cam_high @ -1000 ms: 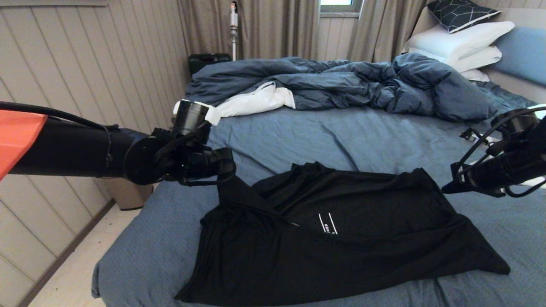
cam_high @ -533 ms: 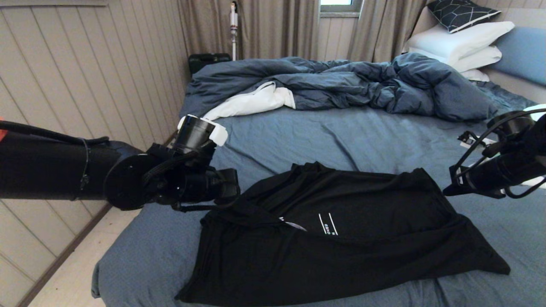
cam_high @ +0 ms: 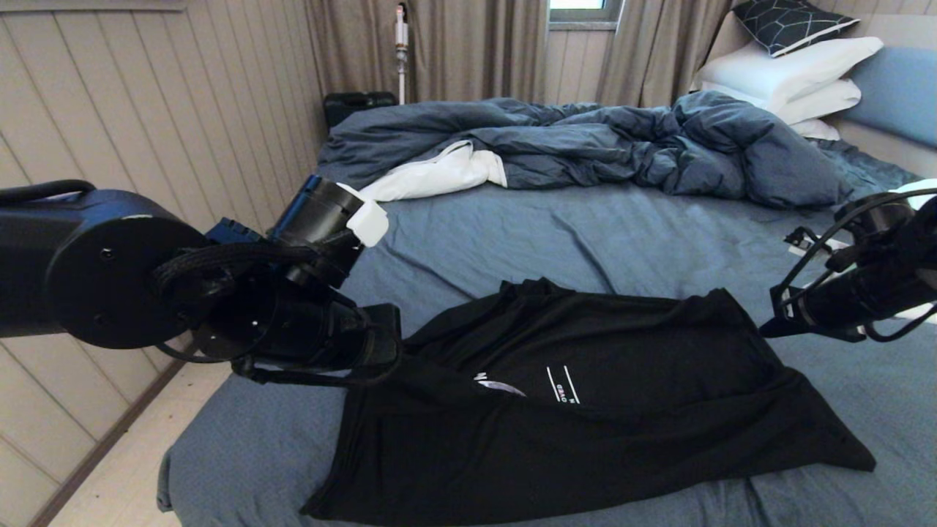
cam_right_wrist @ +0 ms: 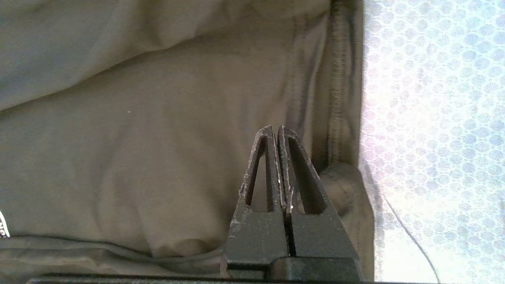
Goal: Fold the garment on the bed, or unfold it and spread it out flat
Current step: Fold the black T-shirt
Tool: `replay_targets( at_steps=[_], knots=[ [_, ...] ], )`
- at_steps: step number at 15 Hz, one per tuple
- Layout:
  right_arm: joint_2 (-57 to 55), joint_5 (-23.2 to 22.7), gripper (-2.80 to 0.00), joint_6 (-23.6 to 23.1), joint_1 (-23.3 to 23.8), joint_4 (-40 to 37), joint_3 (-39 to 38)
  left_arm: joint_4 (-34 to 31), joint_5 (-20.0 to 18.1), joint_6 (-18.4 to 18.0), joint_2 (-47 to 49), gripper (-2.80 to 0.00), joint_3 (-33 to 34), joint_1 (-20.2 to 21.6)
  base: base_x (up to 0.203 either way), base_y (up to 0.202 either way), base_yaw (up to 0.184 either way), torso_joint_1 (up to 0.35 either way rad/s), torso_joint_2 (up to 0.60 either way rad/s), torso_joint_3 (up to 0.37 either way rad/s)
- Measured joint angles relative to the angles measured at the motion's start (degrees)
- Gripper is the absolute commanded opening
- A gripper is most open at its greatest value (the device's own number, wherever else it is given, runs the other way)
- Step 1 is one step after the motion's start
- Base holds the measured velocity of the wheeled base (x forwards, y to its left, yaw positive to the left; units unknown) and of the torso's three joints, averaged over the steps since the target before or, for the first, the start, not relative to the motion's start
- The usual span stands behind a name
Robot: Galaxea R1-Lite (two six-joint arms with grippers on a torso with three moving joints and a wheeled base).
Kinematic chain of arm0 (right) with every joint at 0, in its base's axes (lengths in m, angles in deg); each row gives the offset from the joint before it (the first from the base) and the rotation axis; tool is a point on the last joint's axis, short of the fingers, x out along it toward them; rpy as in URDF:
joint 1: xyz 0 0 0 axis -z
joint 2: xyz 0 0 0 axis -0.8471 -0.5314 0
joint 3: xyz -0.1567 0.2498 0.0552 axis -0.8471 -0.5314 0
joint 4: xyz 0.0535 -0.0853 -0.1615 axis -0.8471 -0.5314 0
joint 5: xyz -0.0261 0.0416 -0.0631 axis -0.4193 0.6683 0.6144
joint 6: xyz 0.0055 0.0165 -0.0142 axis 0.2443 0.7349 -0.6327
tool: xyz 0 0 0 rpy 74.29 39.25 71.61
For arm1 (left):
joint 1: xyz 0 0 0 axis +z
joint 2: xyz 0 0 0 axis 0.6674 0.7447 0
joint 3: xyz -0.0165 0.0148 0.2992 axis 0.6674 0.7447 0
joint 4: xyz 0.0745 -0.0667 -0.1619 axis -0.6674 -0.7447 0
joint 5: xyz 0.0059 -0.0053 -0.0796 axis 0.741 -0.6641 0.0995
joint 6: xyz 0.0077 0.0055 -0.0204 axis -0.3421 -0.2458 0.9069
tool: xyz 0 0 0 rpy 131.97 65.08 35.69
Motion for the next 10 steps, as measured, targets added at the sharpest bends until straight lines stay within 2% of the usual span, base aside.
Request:
replay_targets(
  at_steps=[5, 10],
  knots=[
    [-0.21, 0.05, -2.80, 0.00, -0.07, 0.02, 0.11, -0.88, -0.43, 2.38, 0.60, -2.80, 2.38, -5.44, 0.000, 0.000, 0.000, 0.000, 0.00, 0.000],
    [-0.39, 0.18, -2.80, 0.00, 0.00, 0.00, 0.11, 0.01, -0.55, 3.80, 1.90, -2.80, 6.43, -8.74, 0.000, 0.000, 0.000, 0.000, 0.00, 0.000]
  ],
)
